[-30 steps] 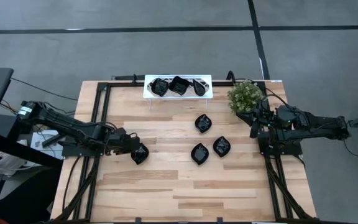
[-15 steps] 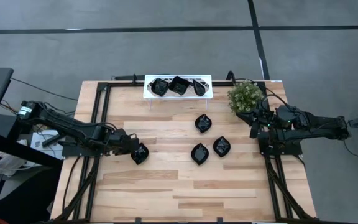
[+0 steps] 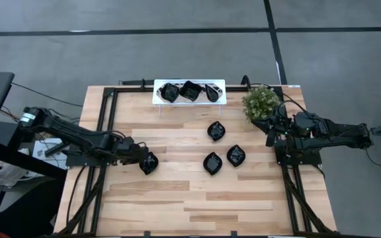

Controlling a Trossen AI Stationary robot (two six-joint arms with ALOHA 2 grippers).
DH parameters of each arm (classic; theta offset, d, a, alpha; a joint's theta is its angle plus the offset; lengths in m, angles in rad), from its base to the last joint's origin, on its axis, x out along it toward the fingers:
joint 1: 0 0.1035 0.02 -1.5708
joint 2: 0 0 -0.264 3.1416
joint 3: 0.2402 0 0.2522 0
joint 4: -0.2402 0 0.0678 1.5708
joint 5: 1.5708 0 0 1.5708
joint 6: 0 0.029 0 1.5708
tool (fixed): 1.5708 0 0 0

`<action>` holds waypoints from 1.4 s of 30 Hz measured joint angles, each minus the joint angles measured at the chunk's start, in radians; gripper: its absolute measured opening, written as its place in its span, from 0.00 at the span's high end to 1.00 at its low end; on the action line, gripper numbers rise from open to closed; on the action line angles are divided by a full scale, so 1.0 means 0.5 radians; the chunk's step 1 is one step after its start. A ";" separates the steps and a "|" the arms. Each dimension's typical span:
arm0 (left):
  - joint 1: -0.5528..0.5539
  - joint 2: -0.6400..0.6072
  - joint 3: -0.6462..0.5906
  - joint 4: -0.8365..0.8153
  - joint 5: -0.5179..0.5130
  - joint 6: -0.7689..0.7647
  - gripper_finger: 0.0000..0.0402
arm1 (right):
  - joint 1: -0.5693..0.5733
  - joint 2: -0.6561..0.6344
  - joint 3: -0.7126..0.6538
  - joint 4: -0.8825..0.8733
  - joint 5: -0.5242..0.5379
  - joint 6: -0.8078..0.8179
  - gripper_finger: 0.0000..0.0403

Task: Pick & Place Mini shaped plates
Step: Stack the leaf-shaped plate on top of the other leaf-shaped plate on the shelf

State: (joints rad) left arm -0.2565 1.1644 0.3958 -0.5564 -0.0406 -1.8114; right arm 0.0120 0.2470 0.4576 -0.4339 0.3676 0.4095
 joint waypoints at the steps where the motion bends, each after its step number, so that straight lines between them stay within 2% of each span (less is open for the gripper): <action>1: 0.000 0.017 0.001 0.000 0.000 0.001 0.74 | 0.000 0.001 0.000 0.000 0.000 0.000 1.00; 24: 0.071 0.208 0.002 0.144 -0.021 0.053 0.75 | -0.001 0.001 0.000 0.002 0.000 0.005 1.00; 37: 0.071 0.206 0.003 0.172 -0.023 0.053 0.97 | -0.001 0.000 0.000 0.002 0.000 0.003 1.00; 42: 0.071 0.193 0.005 0.177 -0.037 0.053 0.97 | -0.001 0.000 0.000 0.001 0.000 0.000 1.00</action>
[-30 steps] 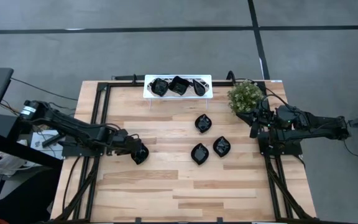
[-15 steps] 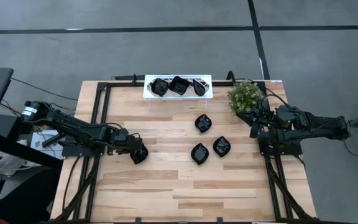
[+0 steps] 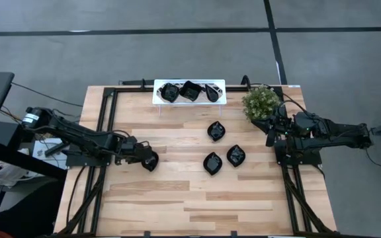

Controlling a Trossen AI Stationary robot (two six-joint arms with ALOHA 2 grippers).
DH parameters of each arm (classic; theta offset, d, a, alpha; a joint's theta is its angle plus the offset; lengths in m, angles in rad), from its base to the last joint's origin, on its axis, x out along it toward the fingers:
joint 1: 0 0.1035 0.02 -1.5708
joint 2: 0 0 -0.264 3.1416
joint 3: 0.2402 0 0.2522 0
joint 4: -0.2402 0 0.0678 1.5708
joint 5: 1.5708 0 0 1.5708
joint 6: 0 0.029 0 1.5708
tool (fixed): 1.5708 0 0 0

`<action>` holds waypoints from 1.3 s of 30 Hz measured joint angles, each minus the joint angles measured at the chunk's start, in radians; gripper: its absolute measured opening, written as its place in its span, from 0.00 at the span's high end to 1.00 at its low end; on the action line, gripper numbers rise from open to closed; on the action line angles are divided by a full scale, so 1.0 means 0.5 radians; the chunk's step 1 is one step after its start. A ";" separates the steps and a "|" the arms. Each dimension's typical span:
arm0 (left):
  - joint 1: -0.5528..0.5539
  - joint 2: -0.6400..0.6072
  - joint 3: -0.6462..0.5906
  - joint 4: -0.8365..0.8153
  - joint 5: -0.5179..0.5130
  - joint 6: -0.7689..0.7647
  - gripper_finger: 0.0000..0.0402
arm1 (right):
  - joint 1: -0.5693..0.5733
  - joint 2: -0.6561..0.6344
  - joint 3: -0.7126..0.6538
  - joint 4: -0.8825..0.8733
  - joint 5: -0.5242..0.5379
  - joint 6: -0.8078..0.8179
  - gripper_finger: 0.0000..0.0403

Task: Pick & Place Mini shaped plates
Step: Stack the leaf-shaped plate on top of the other leaf-shaped plate on the shelf

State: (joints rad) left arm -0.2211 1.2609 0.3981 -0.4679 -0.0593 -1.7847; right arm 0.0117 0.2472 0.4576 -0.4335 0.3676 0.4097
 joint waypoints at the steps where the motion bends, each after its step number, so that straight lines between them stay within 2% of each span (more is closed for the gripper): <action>1: 0.000 -0.006 0.000 0.000 -0.001 0.000 0.97 | 0.000 0.000 0.000 0.000 0.000 0.000 1.00; 4: 0.000 -0.041 0.000 -0.006 -0.015 0.000 0.98 | 0.001 0.000 0.000 -0.001 0.000 0.000 1.00; 9: 0.000 -0.176 -0.002 -0.005 -0.162 0.000 0.98 | 0.001 0.000 0.000 -0.001 0.000 0.000 1.00; 20: 0.002 -0.603 -0.002 0.099 -0.759 0.001 0.98 | 0.001 0.000 0.000 -0.002 0.001 0.000 1.00; 24: 0.009 -0.687 -0.002 0.216 -0.925 0.100 0.98 | 0.000 0.000 0.000 -0.002 0.001 -0.001 1.00; 29: 0.140 -0.685 -0.002 0.497 -0.974 0.309 0.98 | -0.003 0.000 0.000 -0.002 0.002 -0.001 1.00; 33: 0.311 -0.685 -0.002 0.799 -0.973 0.587 0.98 | -0.003 0.000 0.000 -0.002 0.002 0.000 1.00; 39: 0.628 -0.685 -0.002 1.212 -0.814 1.000 0.98 | -0.002 0.000 0.000 -0.001 0.002 0.000 1.00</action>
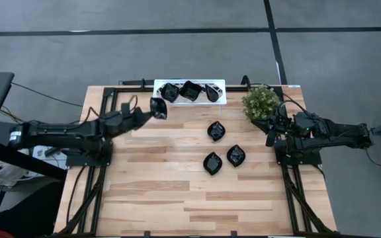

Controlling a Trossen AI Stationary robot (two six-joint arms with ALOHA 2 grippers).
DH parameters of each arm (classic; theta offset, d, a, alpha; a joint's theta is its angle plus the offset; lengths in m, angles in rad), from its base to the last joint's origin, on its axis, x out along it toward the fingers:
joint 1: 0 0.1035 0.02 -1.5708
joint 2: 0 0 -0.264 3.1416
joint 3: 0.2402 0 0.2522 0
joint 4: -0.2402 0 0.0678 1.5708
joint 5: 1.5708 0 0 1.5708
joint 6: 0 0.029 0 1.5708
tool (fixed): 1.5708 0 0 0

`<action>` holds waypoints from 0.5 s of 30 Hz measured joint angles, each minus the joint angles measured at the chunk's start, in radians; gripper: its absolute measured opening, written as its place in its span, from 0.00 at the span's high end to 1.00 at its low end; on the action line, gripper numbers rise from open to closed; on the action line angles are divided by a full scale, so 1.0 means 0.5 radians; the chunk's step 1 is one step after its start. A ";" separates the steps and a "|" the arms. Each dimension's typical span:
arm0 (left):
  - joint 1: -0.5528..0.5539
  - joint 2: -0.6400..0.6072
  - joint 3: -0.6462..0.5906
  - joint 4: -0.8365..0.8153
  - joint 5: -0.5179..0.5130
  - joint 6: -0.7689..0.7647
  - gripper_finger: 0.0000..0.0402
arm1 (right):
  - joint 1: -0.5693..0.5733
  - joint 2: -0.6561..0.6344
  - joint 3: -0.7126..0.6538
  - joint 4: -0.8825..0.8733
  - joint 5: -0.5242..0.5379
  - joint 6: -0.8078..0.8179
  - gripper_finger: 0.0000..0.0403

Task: Pick & Place Mini shaped plates
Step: Stack the leaf-shaped plate on top of the other leaf-shaped plate on the shelf

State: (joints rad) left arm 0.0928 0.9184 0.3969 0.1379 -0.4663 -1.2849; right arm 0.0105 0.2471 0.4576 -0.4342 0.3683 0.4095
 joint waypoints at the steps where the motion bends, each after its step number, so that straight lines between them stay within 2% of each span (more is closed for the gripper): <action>1: 0.056 0.000 0.000 0.059 0.048 0.053 0.98 | 0.000 0.000 0.000 0.000 0.000 0.000 1.00; 6: 0.283 0.002 0.113 0.094 0.258 0.284 0.98 | 0.000 0.000 0.000 0.001 0.000 0.000 1.00; 10: 0.423 0.007 0.241 0.089 0.341 0.492 0.99 | 0.000 0.000 0.000 0.001 0.000 0.000 1.00; 15: 0.557 0.160 0.422 0.078 0.471 0.645 0.99 | 0.001 0.000 0.000 0.001 0.001 0.001 1.00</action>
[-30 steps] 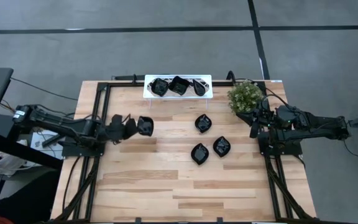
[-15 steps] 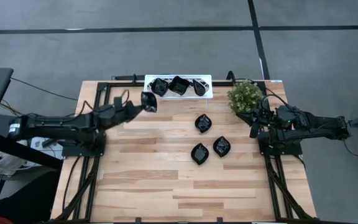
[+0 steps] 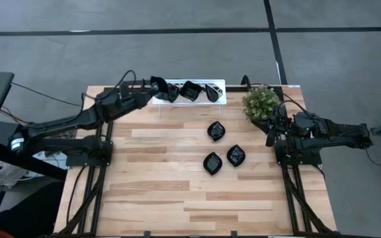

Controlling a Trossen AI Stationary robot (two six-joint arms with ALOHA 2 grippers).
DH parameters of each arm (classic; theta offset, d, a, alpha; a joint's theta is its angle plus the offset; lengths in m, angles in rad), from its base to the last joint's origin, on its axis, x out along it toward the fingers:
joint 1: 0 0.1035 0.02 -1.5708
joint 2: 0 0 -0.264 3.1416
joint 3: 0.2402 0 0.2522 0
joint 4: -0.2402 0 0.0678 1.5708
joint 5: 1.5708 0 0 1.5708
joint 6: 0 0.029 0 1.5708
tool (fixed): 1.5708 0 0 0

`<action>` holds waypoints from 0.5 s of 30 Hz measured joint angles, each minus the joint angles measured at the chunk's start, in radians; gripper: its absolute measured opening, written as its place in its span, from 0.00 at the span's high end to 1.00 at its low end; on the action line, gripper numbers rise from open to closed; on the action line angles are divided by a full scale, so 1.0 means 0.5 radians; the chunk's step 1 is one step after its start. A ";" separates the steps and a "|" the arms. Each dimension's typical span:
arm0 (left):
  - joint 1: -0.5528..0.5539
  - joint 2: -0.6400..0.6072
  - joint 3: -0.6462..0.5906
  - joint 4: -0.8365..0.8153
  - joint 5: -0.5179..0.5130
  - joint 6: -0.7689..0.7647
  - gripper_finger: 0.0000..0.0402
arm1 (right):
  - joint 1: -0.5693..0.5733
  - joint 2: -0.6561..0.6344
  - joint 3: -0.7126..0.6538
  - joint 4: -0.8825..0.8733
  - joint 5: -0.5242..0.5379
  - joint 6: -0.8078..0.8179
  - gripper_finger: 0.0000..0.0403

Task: Pick & Place Mini shaped plates
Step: Stack the leaf-shaped plate on top of the other leaf-shaped plate on the shelf

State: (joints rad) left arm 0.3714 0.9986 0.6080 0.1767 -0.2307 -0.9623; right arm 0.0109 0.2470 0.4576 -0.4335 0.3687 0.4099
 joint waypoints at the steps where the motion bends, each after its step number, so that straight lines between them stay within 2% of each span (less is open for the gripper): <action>1: 0.019 0.052 0.036 -0.006 0.027 0.027 0.99 | 0.000 0.000 0.000 0.000 0.000 0.000 1.00; 9: 0.191 0.465 0.324 -0.071 0.228 0.130 0.99 | 0.000 0.000 0.000 0.000 0.000 0.002 1.00; 15: 0.345 0.675 0.528 -0.276 0.292 0.235 0.99 | 0.000 0.000 0.000 0.000 0.000 0.002 1.00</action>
State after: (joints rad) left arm 0.5437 1.3361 0.8721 0.0386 -0.0848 -0.8449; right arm 0.0109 0.2470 0.4576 -0.4335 0.3687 0.4110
